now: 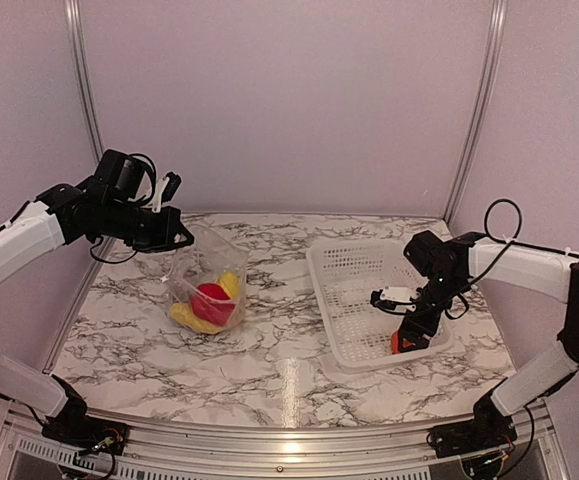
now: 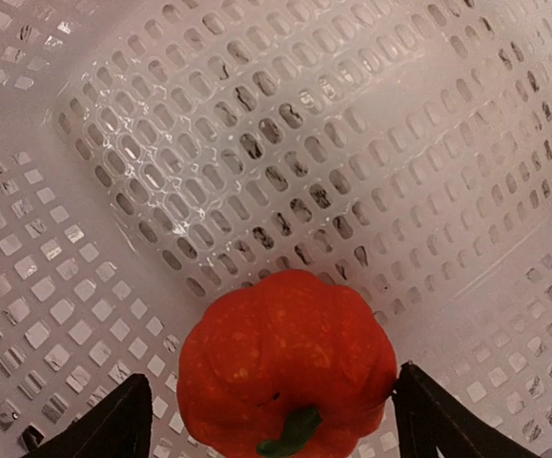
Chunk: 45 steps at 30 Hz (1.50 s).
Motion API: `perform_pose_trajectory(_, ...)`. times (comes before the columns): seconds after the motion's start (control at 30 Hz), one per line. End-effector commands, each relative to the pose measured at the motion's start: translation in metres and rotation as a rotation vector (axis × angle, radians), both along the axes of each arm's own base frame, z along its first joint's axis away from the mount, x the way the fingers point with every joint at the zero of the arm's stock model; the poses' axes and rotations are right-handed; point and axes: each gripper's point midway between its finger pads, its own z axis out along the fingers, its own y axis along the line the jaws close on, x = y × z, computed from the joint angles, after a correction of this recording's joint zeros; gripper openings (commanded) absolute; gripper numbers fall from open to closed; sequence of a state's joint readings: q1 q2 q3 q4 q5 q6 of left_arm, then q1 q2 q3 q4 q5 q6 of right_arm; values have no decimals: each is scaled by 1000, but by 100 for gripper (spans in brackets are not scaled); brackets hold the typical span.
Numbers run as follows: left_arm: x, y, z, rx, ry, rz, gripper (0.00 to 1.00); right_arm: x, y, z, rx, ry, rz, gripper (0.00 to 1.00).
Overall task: Place the food in the zip-top bag and seal the zipper
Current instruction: Pick up the fake vegetable from the bin, then place the fake vegetable in the zipper food storage bag.
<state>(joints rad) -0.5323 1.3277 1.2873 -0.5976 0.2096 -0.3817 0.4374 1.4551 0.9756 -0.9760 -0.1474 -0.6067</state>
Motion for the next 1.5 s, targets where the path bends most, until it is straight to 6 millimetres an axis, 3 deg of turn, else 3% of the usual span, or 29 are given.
perform_pose_trajectory(0.0,-4,1,5,-13,-24,-7,0,0,-10,-9,-54,37,-14,85)
perform_pose_trajectory(0.3,-4,0,3,-14,-20,-8,0,3,-11,-21,-86,78,-23,83)
perform_pose_trajectory(0.5,-5,0,0,-16,-17,-10,0,9,-7,-18,-78,77,-23,70)
perform_pose_trajectory(0.67,-5,-1,-2,-19,-13,-12,0,18,2,-4,-40,64,-33,64)
perform_pose_trajectory(1.13,-4,2,1,-24,-14,14,0,83,64,86,195,-165,1,62)
perform_pose_trajectory(1.47,-4,5,0,-21,-13,31,0,95,151,158,404,-381,172,63)
